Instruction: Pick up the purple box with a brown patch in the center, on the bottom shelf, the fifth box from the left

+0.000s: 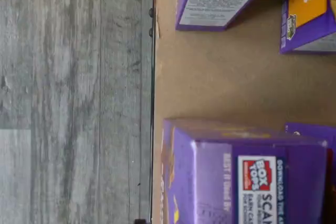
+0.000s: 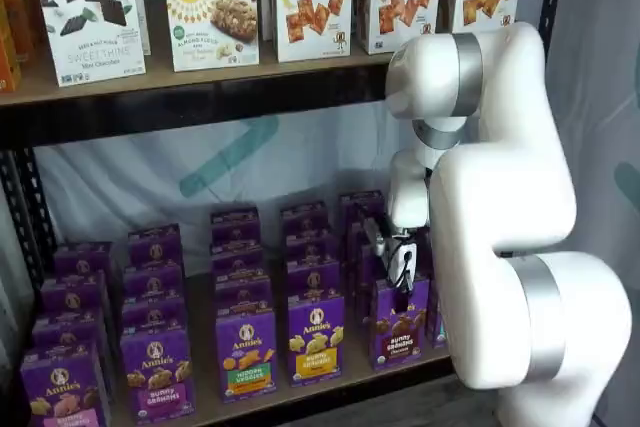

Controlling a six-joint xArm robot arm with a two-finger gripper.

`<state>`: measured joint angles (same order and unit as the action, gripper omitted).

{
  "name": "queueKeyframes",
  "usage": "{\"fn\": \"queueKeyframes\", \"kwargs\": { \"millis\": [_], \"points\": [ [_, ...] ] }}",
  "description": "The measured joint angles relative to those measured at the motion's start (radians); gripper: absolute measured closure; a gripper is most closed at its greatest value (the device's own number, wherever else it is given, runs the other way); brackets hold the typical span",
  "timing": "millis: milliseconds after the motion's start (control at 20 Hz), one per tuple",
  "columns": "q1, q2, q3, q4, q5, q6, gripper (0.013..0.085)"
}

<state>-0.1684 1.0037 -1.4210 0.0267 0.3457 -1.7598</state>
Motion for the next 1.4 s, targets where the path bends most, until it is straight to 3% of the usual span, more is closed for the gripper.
{"fn": "queueKeyframes", "kwargs": {
  "millis": [200,300,350,550,1050,1150,1400],
  "points": [
    [0.001,0.013,-0.013,-0.024,0.004,0.023,0.0130],
    [0.001,0.017,-0.017,-0.027,0.006,0.026,0.0210],
    [0.001,0.018,-0.018,-0.027,0.007,0.026,0.0210],
    [0.001,0.021,-0.019,-0.030,0.002,0.029,0.0330],
    [0.003,0.020,-0.013,-0.039,-0.002,0.039,0.0330],
    [0.003,0.018,-0.012,-0.039,0.003,0.039,0.0410],
    [0.002,0.012,-0.004,-0.049,0.000,0.047,0.0490]
  ]
}}
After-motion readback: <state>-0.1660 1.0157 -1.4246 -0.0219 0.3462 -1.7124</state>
